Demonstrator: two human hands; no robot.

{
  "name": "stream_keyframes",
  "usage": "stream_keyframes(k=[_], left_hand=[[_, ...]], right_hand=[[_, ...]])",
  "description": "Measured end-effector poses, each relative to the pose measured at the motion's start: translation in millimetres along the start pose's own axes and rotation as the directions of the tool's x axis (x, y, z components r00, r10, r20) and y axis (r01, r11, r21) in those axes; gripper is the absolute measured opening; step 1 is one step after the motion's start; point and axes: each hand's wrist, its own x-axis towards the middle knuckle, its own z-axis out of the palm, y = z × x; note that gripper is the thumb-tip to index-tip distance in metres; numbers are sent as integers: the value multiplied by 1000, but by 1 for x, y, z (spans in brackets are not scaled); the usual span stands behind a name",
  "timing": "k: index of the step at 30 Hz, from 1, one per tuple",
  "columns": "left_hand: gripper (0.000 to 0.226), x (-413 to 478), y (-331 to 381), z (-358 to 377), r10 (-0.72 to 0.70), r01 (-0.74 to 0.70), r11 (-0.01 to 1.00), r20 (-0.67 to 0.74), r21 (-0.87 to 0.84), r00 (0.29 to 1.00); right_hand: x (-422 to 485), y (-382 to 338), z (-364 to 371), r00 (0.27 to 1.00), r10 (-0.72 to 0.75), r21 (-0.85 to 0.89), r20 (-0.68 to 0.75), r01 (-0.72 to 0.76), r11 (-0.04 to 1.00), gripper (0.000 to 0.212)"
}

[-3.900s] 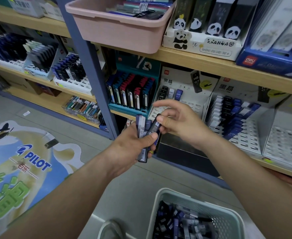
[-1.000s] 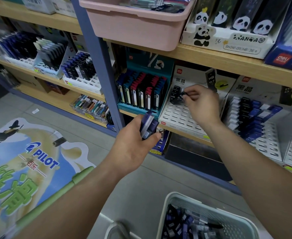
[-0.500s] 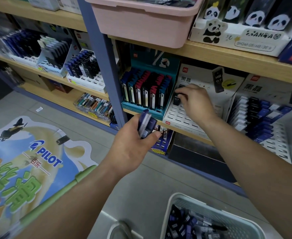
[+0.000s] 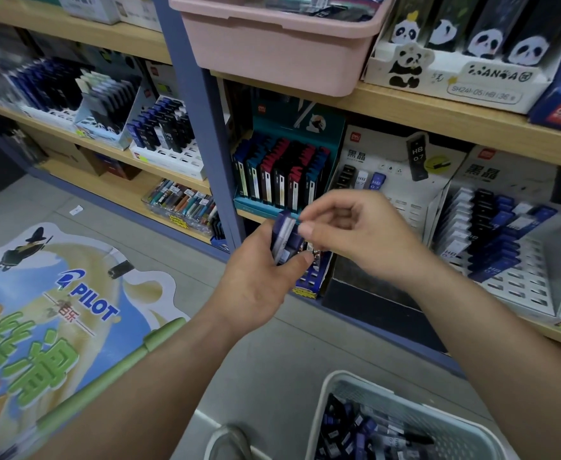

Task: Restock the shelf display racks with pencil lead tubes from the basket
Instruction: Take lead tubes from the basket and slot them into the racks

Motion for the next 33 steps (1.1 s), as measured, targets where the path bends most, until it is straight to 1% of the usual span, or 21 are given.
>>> stream_keyframes(k=[2, 5, 9, 12, 15, 18, 21, 23, 25, 27, 28, 30, 33], left_hand=[[24, -1, 3, 2, -9, 9, 999, 12, -38, 1000], [23, -2, 6, 6, -17, 18, 999, 20, -43, 1000], [24, -3, 9, 10, -23, 23, 1000, 59, -2, 998], [19, -3, 12, 10, -22, 20, 999, 47, 27, 999], [12, -1, 14, 9, -33, 33, 999, 8, 8, 999], [12, 0, 14, 9, -29, 29, 999, -30, -15, 999], [13, 1, 12, 10, -27, 27, 1000, -23, -4, 999], [12, 1, 11, 10, -32, 32, 999, -10, -26, 999], [13, 2, 11, 10, -33, 33, 999, 1, -37, 999], [12, 2, 12, 10, -21, 20, 999, -12, -44, 1000], [11, 2, 13, 10, -14, 12, 999, -30, -52, 999], [8, 4, 14, 10, 6, -9, 998, -58, -56, 998], [8, 7, 15, 11, 11, -13, 999, -55, -42, 998]], right_hand=[[-1, 1, 2, 999, 39, -18, 4, -39, 999, 19], [-2, 3, -1, 995, 91, 16, -32, -91, 996, 24], [-5, 5, -9, 993, 119, 43, -24, -118, 992, 23], [-7, 9, -15, 993, 103, 100, -55, -98, 990, 20], [-10, 14, -21, 989, 91, 158, -116, -72, 985, 23], [-14, 18, -24, 985, 90, 227, -146, -55, 972, 26], [-17, 20, -23, 983, 89, 314, -158, -36, 949, 28], [-18, 21, -25, 984, 95, 380, -149, -32, 925, 24], [-19, 20, -27, 987, 99, 416, -130, -36, 908, 15], [-20, 20, -29, 985, 104, 343, -134, -53, 938, 7], [-22, 20, -30, 985, 112, 287, -129, -71, 955, 8], [-24, 20, -31, 989, 129, 212, -74, -111, 971, 11], [-31, 24, -29, 990, 142, 147, 25, -144, 979, 23]])
